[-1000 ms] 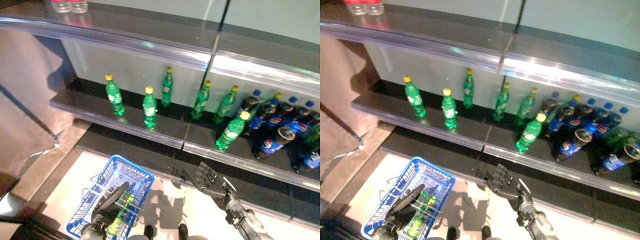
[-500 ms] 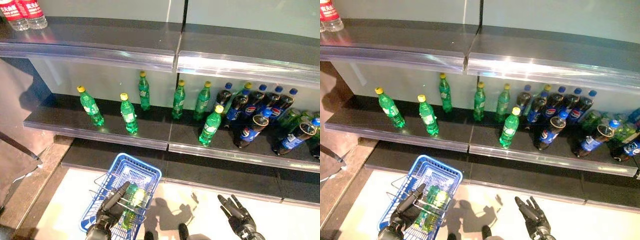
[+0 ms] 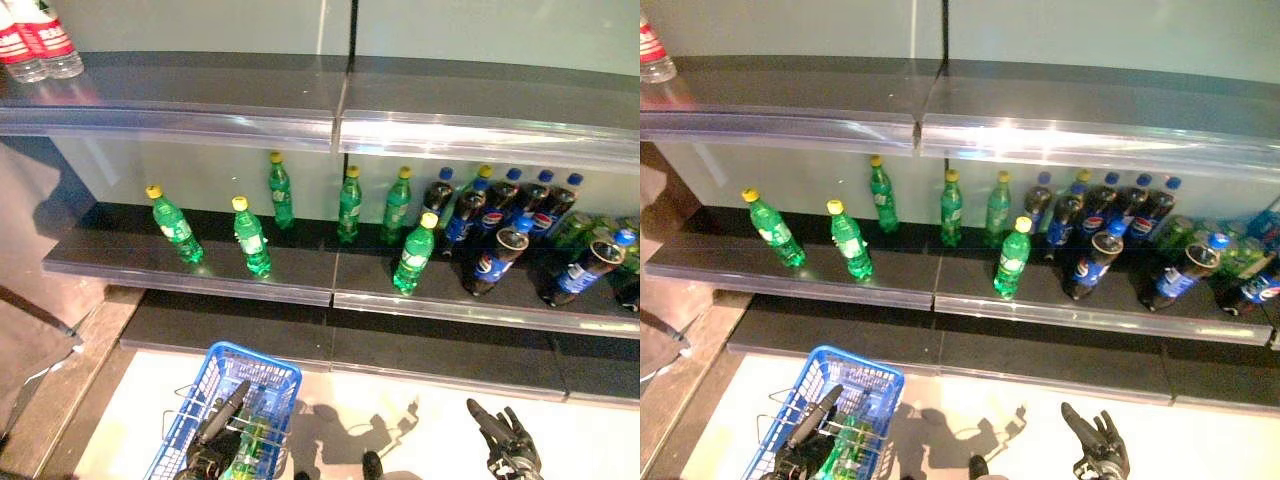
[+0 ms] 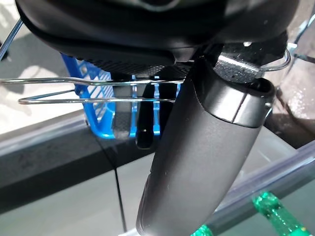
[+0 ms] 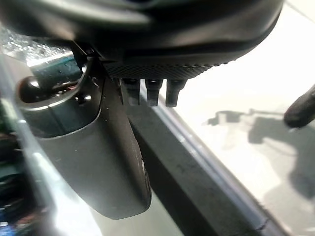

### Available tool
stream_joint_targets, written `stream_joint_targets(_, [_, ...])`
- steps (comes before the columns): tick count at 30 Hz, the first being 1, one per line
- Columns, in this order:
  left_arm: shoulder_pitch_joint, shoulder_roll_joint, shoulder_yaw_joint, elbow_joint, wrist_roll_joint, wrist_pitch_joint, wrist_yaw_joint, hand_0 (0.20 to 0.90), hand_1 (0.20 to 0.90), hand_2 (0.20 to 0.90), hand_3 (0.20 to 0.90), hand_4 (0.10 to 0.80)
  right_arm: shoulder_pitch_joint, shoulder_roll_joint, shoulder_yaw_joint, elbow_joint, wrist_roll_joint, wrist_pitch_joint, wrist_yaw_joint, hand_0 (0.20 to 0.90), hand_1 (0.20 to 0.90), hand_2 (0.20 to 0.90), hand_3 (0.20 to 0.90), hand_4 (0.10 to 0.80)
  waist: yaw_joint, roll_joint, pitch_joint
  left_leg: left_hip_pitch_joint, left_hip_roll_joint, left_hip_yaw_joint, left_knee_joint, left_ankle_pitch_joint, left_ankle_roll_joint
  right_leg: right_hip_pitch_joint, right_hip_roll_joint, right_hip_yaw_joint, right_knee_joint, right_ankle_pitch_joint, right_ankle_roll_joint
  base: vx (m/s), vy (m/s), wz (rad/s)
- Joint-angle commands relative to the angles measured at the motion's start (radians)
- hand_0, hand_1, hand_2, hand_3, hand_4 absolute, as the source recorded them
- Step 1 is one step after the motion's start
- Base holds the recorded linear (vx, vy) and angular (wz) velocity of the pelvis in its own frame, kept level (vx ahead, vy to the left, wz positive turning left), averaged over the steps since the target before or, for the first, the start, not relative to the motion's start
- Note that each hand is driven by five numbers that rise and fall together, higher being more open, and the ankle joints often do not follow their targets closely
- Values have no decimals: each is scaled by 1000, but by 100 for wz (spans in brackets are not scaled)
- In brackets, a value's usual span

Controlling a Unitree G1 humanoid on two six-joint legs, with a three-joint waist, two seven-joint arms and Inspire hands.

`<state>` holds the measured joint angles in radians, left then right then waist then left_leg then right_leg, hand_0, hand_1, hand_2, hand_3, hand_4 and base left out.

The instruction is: Pick up the drink and place into the basket.

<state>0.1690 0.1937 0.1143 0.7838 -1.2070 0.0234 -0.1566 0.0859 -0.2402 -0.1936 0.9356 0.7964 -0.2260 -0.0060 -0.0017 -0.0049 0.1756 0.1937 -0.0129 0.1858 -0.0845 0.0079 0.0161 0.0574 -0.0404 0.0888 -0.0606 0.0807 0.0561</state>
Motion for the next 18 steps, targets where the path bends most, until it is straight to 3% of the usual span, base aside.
stream_joint_targets(1, [-106, 67, 72, -157, -48, -168, -110, 300, 300, 300, 200, 100, -43, -89, -7, -16, -35, -75, 35, 900, 900, 900, 900, 800, 15, -4, -103, -33, -83, -78, 89, -165, 31, -8, -61, -84, -21, -2, 80, -116, -182, -58])
stream_joint_targets(4, [-93, 82, 85, -174, -30, -161, -105, 300, 300, 300, 200, 100, -40, -66, 22, -63, -42, -88, 40, 900, 900, 900, 900, 800, 30, -7, -95, -38, -56, -33, 89, -155, 33, -21, -118, -123, 18, -4, 95, -95, -265, -75])
stream_joint_targets(11, [-101, 113, 96, -179, -23, -139, -74, 300, 300, 300, 200, 100, -48, -41, 61, -124, -22, -125, 60, 900, 900, 900, 900, 800, 47, -7, -83, -36, -11, 27, 114, -161, 24, -37, -156, -228, 90, -31, 96, -34, -438, -49])
stream_joint_targets(13, [-98, 111, 113, -195, -24, -129, -57, 300, 300, 300, 200, 100, -48, -36, 86, -169, -52, -140, 41, 900, 900, 900, 900, 800, 47, 2, -85, -30, 34, 38, 115, -156, 3, -27, -140, -250, 107, -62, 84, 49, -682, -55])
stream_joint_targets(14, [-98, 111, 114, -196, -24, -129, -57, 300, 300, 300, 200, 100, -48, -36, 86, -171, -53, -140, 40, 900, 900, 900, 900, 800, 47, 1, -87, -34, 34, 39, 115, -153, 2, -30, -139, -249, 107, -60, 82, 80, -617, -44])
stream_joint_targets(15, [-93, 102, 125, -206, -47, -121, -38, 300, 300, 300, 200, 100, -44, -42, 101, -225, -78, -132, 12, 900, 900, 900, 900, 800, 41, 9, -89, -39, 80, 37, 127, -135, -23, -37, -123, -255, 144, -93, 66, 64, -506, -38])
stream_joint_targets(18, [-93, 66, 133, -195, -44, -134, -23, 300, 300, 300, 200, 100, -31, -62, 105, -302, -128, -118, -22, 900, 900, 900, 900, 800, 25, 21, -88, -65, 152, 28, 163, -87, -78, -34, -100, -278, 191, -140, 22, 86, -521, -53])
